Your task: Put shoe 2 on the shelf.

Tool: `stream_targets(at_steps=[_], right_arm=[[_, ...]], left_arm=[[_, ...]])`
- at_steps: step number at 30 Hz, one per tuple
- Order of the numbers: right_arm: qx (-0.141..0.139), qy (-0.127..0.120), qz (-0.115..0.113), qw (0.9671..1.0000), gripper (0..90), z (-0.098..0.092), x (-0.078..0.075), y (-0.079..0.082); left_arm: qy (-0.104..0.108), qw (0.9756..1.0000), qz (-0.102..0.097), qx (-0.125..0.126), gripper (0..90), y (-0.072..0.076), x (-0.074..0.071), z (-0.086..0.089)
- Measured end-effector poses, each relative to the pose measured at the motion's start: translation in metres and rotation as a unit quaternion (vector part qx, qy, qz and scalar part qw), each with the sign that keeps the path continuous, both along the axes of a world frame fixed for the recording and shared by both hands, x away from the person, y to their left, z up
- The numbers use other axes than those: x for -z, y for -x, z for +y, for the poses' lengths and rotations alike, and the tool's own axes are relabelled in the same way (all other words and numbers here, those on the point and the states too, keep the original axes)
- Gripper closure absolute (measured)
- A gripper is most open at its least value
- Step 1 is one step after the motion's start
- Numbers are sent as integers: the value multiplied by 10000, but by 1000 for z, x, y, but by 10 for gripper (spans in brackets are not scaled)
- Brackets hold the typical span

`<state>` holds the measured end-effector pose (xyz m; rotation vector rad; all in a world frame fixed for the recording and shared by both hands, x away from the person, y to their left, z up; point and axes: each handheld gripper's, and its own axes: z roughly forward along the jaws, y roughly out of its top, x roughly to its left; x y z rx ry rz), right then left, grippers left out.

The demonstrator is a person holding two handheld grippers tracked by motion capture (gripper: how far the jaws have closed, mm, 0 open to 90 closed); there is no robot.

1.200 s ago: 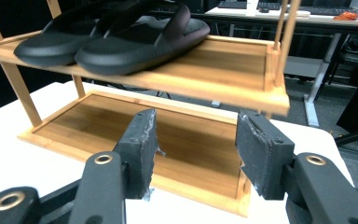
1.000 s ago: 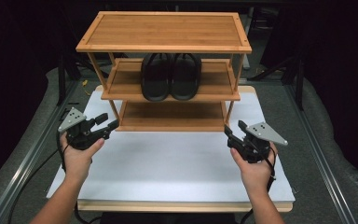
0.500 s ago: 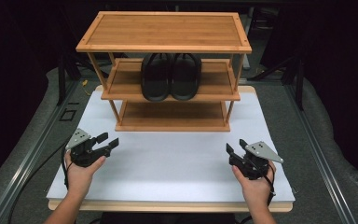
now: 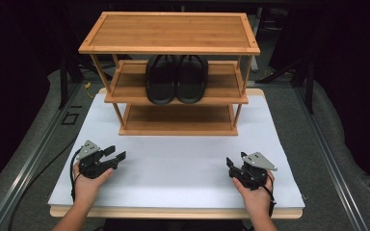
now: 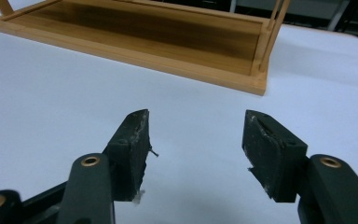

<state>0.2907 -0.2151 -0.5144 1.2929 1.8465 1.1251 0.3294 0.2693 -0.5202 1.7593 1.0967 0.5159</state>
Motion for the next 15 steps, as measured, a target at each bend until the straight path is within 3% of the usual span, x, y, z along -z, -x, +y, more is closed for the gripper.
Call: stream_targets(at_steps=[4,11,15], right_arm=[[-45,-147,87,9998,439,-1,4,-2],[-54,66,443,9990,408,0,14,-10],[-2,141,477,9988,385,0,16,-12]], left_arm=[[-171,9998,129,-33,434,-4,6,-1],[-223,9994,262,56,401,-6,11,-4],[-334,9987,395,-46,372,-9,13,2]])
